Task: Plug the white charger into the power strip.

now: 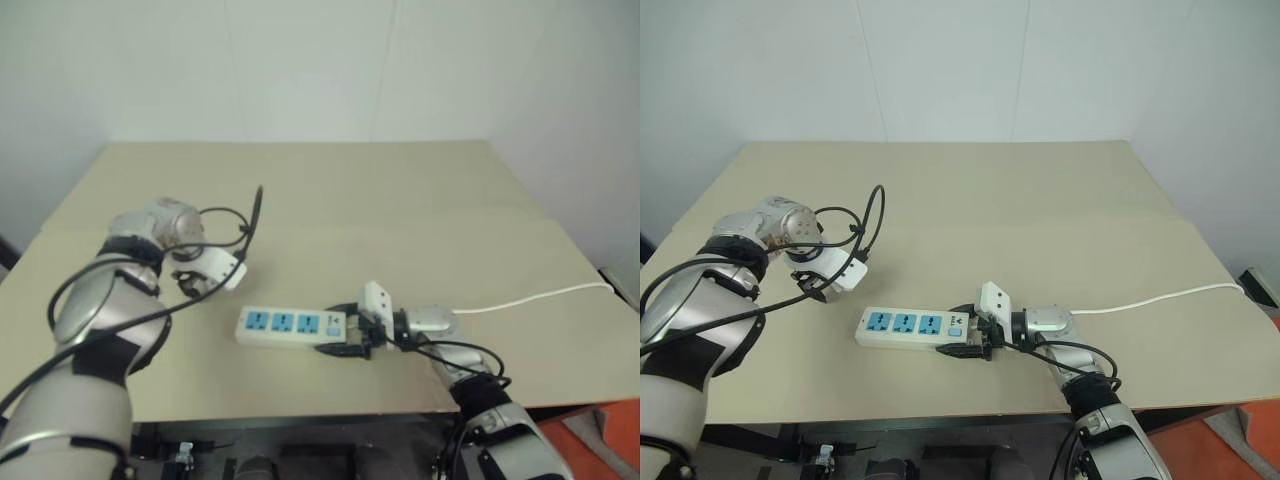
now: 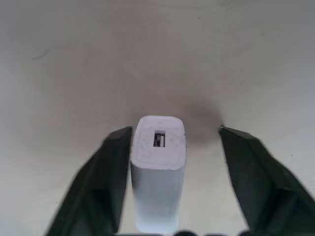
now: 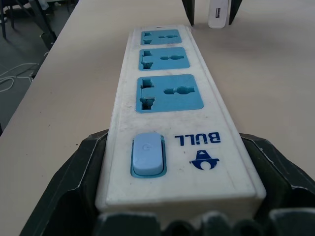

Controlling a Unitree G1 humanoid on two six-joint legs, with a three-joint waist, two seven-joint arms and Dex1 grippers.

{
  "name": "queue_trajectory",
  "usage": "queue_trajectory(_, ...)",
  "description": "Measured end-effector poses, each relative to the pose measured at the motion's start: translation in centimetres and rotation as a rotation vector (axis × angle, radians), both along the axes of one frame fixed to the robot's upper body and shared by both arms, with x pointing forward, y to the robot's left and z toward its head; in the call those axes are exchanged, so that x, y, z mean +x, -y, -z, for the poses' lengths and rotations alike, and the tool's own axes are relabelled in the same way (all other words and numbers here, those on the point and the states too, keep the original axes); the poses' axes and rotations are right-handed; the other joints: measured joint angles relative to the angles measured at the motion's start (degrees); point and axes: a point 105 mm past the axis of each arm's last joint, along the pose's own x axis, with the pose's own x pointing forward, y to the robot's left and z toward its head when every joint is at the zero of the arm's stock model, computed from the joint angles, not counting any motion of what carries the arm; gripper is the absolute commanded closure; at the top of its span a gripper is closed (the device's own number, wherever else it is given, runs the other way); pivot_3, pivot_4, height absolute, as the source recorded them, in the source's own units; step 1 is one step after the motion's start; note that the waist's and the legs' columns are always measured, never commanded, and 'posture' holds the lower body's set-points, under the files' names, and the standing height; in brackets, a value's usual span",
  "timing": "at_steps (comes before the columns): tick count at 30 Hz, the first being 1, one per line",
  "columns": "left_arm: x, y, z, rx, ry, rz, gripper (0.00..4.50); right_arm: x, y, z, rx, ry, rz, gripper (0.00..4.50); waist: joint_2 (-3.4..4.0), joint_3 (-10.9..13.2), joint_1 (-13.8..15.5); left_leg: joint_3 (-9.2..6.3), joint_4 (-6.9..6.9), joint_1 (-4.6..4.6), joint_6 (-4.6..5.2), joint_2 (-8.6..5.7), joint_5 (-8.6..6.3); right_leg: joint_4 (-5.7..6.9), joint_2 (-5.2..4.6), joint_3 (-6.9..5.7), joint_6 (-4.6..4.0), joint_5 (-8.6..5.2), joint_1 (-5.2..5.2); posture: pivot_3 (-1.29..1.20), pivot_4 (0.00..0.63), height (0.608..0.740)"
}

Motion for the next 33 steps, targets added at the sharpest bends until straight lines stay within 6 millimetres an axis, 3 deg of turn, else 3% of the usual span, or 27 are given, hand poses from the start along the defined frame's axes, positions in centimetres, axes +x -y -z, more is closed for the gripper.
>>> queue_trajectory(3,0.0,0.1,0.0,-0.005,0.0,0.002,3.41,0.0,0.0,0.0,0.0,0.0,0.0,1.08,0.0,0.0,0.0,0.0,0.0,0.0,0.0,0.0,0.0,0.0,0.0,0.0,0.0,0.0,0.0,0.0,0.15,0.74)
queue_trajectory(10,-0.5,-0.1,-0.4,-0.035,-0.019,0.02,3.47,0.0,-0.2,0.1,0.004,-0.007,-0.004,1.08,0.0,0.0,-0.1,0.0,0.0,0.0,0.0,0.0,0.0,0.0,0.0,0.0,0.0,0.0,-0.01,0.0,0.15,0.74)
queue_trajectory(15,-0.9,0.3,-2.4,-0.189,-0.011,0.049,3.47,0.0,-0.3,0.2,0.011,-0.003,-0.008,1.08,0.0,0.0,-0.2,0.0,0.0,0.0,0.0,0.01,0.0,0.0,0.0,-0.01,0.0,0.0,0.0,0.0,0.15,0.74)
queue_trajectory(21,-0.9,5.2,-8.4,-0.636,0.078,0.165,3.47,0.1,-0.8,0.4,0.018,0.004,-0.035,1.08,0.0,0.0,-0.4,0.0,0.01,0.0,0.0,0.02,0.0,0.0,0.0,-0.01,-0.01,0.0,0.01,0.0,0.15,0.74)
queue_trajectory(25,-2.1,8.0,-12.2,-1.053,0.081,0.196,3.47,0.1,-0.9,0.4,0.01,0.01,-0.072,1.08,0.01,0.0,-1.1,-0.03,0.01,0.02,0.0,0.04,0.0,0.08,0.0,-0.01,-0.01,0.01,0.01,0.0,0.15,0.74)
queue_trajectory(28,-4.4,8.4,-12.9,-1.247,-0.004,0.196,3.47,0.1,-0.9,0.5,0.007,0.009,-0.096,1.08,0.03,0.0,-1.4,-0.04,0.02,0.1,0.0,0.04,0.0,0.5,0.0,0.01,0.0,0.0,0.01,0.0,0.15,0.74)
queue_trajectory(33,-7.3,7.6,-12.3,-1.391,-0.091,0.128,3.47,0.4,-0.6,0.8,0.006,-0.003,-0.096,1.08,0.03,0.0,-1.0,-0.06,0.1,0.28,-0.01,0.04,0.01,0.37,0.0,0.0,0.0,-0.01,0.16,0.0,0.15,0.74)
